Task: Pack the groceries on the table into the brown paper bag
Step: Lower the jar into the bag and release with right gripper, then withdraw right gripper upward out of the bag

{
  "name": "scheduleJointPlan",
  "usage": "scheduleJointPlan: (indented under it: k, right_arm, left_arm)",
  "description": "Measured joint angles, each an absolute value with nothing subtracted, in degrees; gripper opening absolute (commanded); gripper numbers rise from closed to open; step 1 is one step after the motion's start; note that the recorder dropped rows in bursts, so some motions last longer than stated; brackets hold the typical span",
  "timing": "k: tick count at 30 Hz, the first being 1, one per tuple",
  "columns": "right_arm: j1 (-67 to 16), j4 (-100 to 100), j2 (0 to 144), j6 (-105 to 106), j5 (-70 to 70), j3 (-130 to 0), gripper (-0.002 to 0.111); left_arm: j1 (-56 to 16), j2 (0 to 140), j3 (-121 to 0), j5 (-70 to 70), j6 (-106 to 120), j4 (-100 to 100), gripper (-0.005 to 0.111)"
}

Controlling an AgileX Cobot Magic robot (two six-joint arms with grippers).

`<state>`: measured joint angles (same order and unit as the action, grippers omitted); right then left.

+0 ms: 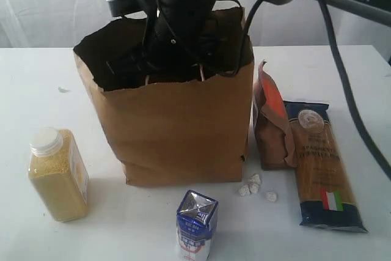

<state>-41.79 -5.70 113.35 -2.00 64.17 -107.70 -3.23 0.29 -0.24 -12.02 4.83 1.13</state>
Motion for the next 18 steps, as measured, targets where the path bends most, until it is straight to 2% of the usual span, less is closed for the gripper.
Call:
scheduleJointPlan:
  k: [18]
  right_arm:
    - [-41.79, -7.8, 103.41, -2.9, 66.22, -107.7, 0.105]
  left_arm:
    - [-3.23, 0.29, -0.24, -12.02, 4.83, 1.13, 0.0]
